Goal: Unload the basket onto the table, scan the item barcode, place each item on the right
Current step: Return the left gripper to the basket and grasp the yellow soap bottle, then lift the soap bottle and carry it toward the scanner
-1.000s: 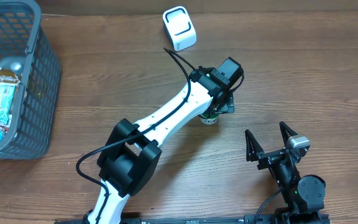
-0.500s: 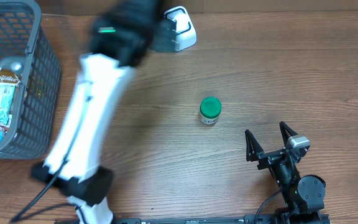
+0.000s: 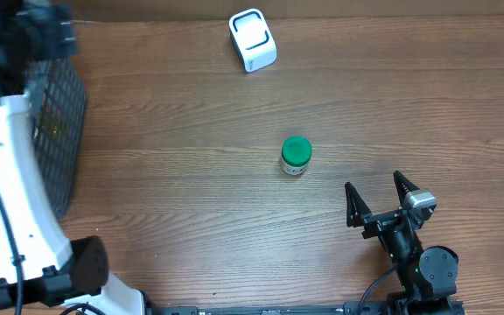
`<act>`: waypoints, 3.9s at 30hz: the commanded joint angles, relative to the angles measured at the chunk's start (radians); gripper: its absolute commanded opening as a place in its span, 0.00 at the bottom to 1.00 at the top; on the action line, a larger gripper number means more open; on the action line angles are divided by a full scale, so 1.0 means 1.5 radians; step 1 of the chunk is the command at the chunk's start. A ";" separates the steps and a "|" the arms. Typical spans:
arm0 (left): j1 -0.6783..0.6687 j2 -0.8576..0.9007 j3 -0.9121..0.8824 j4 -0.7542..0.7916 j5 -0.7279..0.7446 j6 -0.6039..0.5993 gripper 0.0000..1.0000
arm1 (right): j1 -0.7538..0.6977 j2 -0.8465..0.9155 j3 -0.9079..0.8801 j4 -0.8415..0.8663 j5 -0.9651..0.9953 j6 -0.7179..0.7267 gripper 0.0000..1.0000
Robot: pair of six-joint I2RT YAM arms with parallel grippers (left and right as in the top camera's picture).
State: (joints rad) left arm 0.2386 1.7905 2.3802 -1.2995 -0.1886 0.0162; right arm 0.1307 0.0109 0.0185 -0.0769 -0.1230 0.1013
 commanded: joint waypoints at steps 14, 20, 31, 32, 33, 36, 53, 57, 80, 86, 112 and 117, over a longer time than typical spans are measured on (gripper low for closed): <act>0.249 0.162 -0.020 0.016 0.272 0.126 0.85 | -0.003 -0.005 -0.007 0.002 0.006 0.002 1.00; 0.251 0.245 -0.020 0.004 0.326 0.171 0.84 | -0.003 -0.005 -0.007 0.002 0.006 0.002 1.00; 0.245 0.333 -0.025 -0.006 0.351 0.204 0.85 | -0.003 -0.005 -0.007 0.002 0.006 0.002 1.00; 0.244 0.341 -0.025 -0.006 0.351 0.204 0.84 | -0.003 -0.005 -0.007 0.002 0.006 0.002 1.00; 0.244 0.346 -0.025 -0.007 0.351 0.204 0.84 | -0.003 -0.005 -0.007 0.002 0.006 0.002 1.00; 0.241 0.360 -0.025 -0.006 0.351 0.204 0.84 | -0.003 -0.005 -0.007 0.002 0.006 0.002 1.00; 0.219 0.373 -0.029 0.001 0.303 0.201 0.56 | -0.003 -0.005 -0.007 0.002 0.006 0.002 1.00; 0.216 0.372 -0.028 -0.004 0.288 0.188 0.45 | -0.003 -0.005 -0.007 0.002 0.006 0.002 1.00; 0.214 0.031 0.092 0.130 0.359 -0.111 0.04 | -0.003 -0.005 -0.007 0.002 0.006 0.002 1.00; 0.162 -0.048 0.092 0.114 0.435 -0.152 0.04 | -0.003 -0.005 -0.007 0.002 0.006 0.002 1.00; -0.348 0.210 0.071 -0.123 0.276 -0.189 0.07 | -0.003 -0.005 -0.007 0.002 0.006 0.002 1.00; -0.408 0.287 0.071 -0.089 0.215 -0.231 0.08 | -0.003 -0.005 -0.007 0.002 0.006 0.002 1.00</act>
State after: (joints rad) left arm -0.3183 2.1788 2.4844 -1.4597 0.2081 -0.2642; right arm 0.1307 0.0109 0.0185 -0.0769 -0.1230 0.1017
